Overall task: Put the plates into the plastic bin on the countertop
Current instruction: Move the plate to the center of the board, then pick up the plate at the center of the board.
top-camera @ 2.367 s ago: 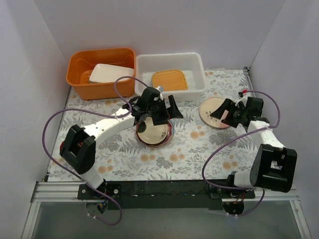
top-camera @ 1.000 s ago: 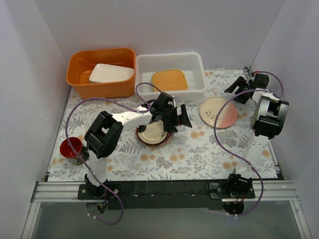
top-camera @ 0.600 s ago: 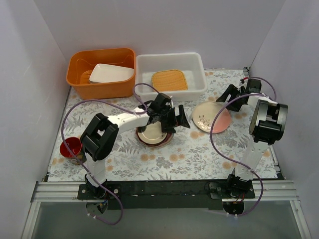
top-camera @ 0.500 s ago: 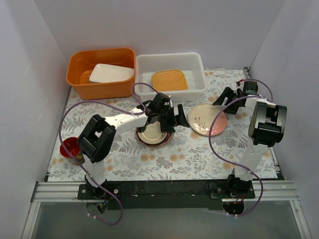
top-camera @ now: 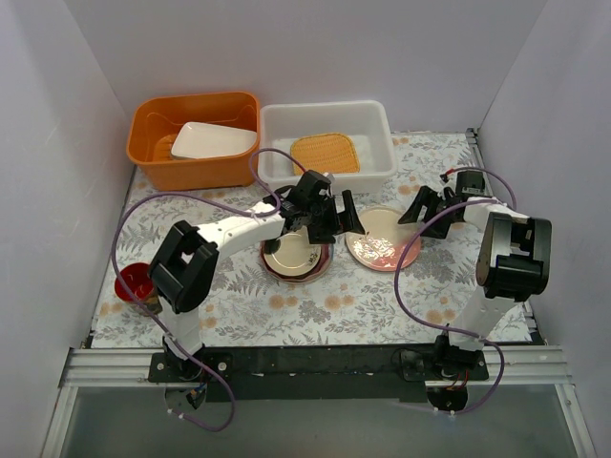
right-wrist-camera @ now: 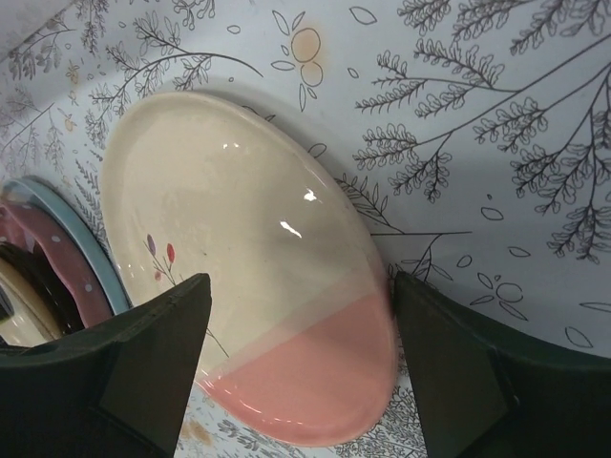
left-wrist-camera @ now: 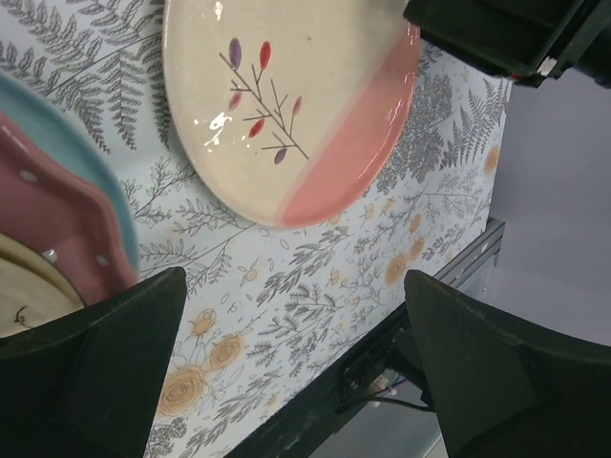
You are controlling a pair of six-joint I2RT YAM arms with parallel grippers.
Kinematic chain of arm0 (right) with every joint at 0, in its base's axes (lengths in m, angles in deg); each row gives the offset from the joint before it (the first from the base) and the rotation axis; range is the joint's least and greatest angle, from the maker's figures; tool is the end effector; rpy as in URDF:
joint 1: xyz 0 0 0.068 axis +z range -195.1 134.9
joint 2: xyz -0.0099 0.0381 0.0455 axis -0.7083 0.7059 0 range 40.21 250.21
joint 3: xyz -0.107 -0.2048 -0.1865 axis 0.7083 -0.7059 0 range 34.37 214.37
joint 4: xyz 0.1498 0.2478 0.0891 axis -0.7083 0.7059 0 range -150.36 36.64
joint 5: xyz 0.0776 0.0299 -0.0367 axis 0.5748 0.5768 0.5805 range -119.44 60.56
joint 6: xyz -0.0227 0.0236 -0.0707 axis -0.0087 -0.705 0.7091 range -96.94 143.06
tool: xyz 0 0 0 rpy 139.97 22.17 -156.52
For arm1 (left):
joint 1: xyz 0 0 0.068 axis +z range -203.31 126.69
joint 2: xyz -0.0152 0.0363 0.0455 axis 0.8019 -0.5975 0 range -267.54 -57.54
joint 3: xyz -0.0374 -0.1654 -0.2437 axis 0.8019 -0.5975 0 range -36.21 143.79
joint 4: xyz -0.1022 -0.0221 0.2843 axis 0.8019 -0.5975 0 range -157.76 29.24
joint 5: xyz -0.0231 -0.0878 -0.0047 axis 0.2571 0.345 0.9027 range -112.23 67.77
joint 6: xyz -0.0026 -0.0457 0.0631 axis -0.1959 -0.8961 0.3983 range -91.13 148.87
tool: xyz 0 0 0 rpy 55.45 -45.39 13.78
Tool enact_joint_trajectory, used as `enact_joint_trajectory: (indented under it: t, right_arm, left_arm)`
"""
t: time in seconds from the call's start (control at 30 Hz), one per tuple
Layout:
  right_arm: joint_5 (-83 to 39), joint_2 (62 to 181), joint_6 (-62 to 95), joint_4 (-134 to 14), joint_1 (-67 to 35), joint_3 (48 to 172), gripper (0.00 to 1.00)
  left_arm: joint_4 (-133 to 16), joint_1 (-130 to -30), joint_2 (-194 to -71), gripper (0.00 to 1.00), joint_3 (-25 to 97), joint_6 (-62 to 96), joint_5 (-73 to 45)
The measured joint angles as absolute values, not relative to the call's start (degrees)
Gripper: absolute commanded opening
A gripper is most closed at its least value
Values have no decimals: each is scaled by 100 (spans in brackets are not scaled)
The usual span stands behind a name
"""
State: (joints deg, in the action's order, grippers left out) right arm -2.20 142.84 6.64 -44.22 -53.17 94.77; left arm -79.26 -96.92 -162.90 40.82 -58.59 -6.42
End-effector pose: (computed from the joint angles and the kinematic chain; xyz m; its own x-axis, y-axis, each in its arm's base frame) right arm 0.4075 -0.0269 0.1323 -0.8405 0.3731 -0.3930 0.1301 0.8429 0.5221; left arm 0.3303 -0.3400 0.2070 -0.8212 -0.5453 0.1682 -0.4922 0.5277 -0.6923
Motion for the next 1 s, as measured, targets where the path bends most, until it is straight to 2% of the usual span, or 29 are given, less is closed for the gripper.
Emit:
enact_joint_trajectory:
  t: [0.2, 0.43, 1.0]
  right_arm:
    - [-338, 13978, 681, -4374, -5331, 9154, 87]
    - [-377, 13611, 694, -4411, -5425, 8734, 87]
    - [390, 13694, 675, -5091, -5615, 8397, 75]
  left_arm:
    - [-7965, -9795, -16892, 98, 4725, -5828, -832]
    - [-8075, -9813, -17451, 98, 4821, -5824, -1079]
    - [-7633, -9865, -17899, 98, 5055, -6043, -1007]
